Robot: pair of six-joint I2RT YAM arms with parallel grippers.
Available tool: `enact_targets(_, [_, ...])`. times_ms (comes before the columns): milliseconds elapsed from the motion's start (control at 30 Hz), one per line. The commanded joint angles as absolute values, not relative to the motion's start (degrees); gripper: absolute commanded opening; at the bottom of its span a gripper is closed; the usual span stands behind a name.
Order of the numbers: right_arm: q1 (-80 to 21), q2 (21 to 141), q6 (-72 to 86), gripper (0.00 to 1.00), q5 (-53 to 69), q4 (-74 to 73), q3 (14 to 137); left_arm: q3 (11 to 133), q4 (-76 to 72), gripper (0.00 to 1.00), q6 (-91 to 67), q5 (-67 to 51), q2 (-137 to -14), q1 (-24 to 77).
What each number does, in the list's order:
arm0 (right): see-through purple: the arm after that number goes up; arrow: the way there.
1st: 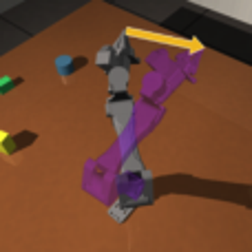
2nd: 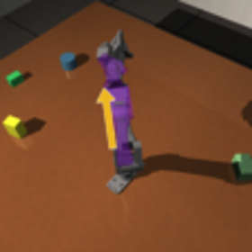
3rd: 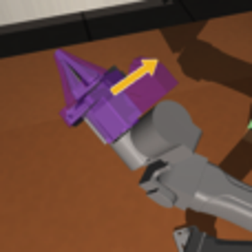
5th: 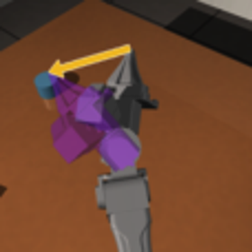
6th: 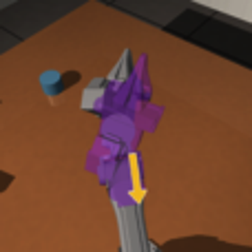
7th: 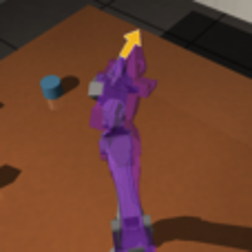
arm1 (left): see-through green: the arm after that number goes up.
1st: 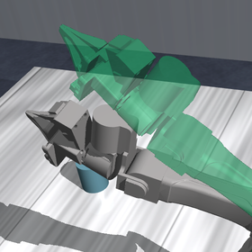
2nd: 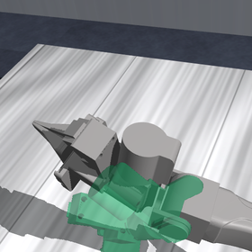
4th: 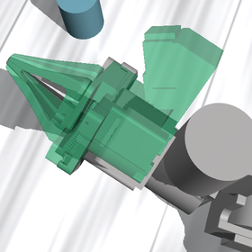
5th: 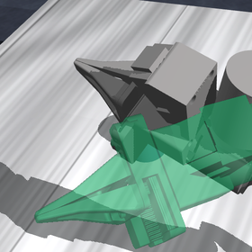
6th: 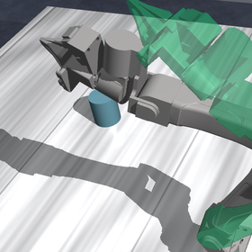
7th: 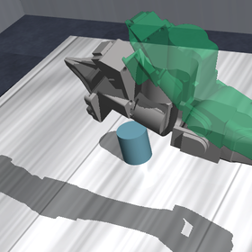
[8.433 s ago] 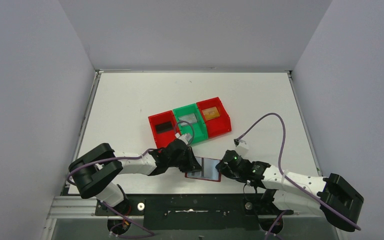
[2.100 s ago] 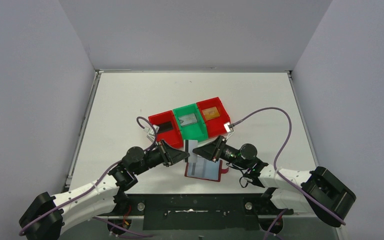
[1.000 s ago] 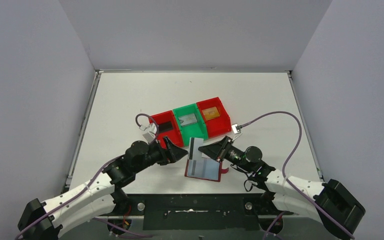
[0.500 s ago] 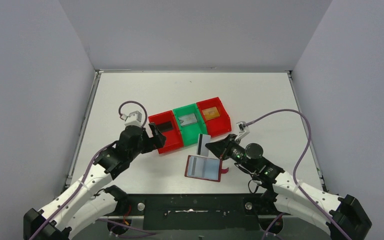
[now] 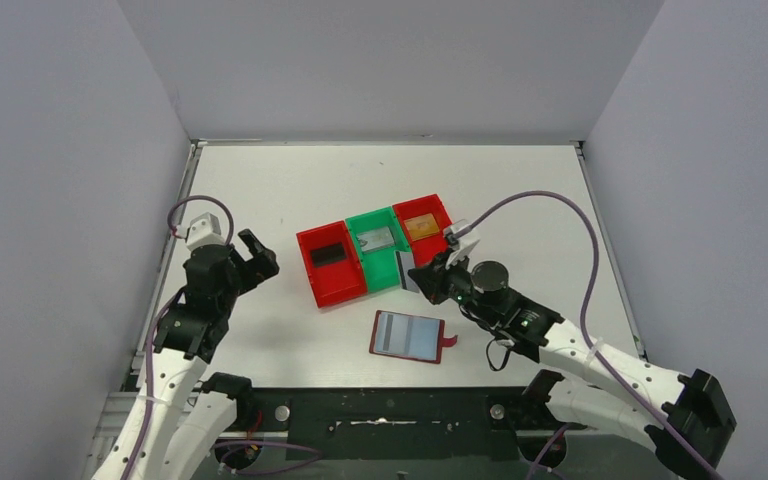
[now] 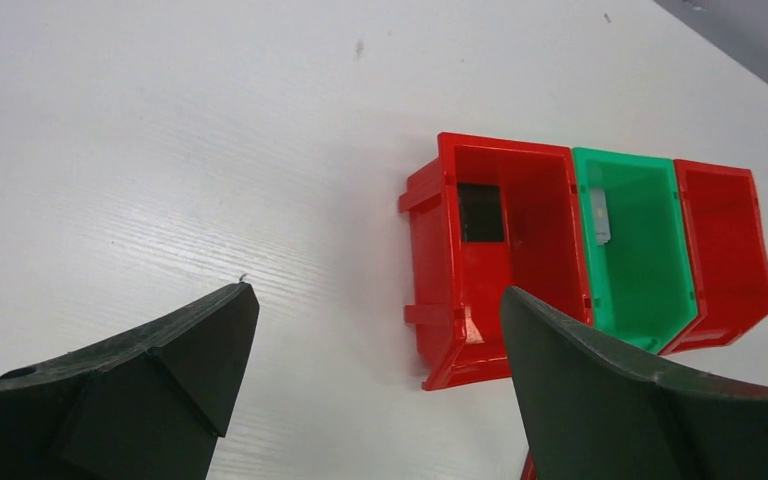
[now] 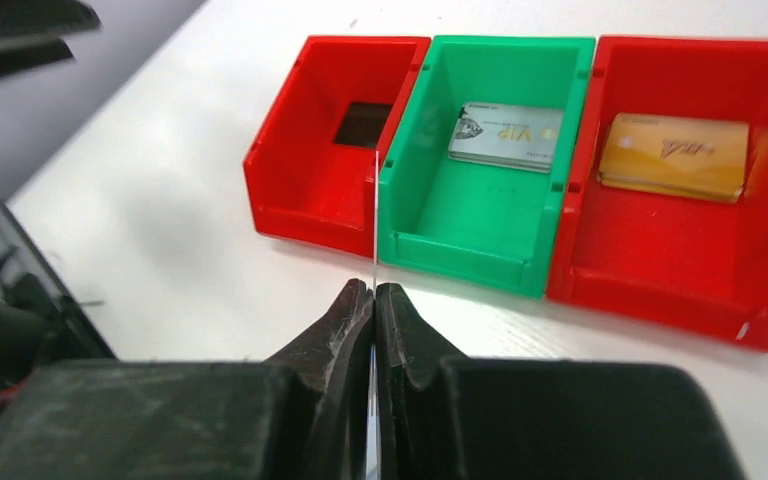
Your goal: Take the credit cards out of the card holder
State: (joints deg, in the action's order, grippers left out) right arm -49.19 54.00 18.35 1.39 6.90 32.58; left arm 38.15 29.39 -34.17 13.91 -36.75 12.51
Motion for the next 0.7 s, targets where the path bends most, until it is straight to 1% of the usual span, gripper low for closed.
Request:
enact_targets(0, [-54.6, 59.8, -12.7, 0.00, -4.1, 5.8, 39.9, 36.4, 24.7, 0.94, -32.0, 11.9, -33.0, 12.2])
enact_targets(133, [-55.0, 67.5, -25.5, 0.00, -7.4, 3.2, 46.1, 36.7, 25.3, 0.94, -31.2, 12.1, -32.9, 12.2])
enact_targets(267, [-54.7, 74.4, -37.5, 0.00, -7.4, -1.7, 51.9, 36.6, 25.2, 0.94, -31.1, 11.2, -32.9, 12.3])
enact_targets(467, [-49.6, 80.8, -49.0, 0.00, 2.9, -5.3, 57.2, 36.5, 25.3, 0.94, -30.7, 10.6, -32.6, 12.1])
enact_targets(667, [-46.7, 86.6, -56.4, 0.00, 7.6, -7.9, 62.0, 36.5, 25.3, 0.94, -30.5, 10.5, -32.4, 12.1])
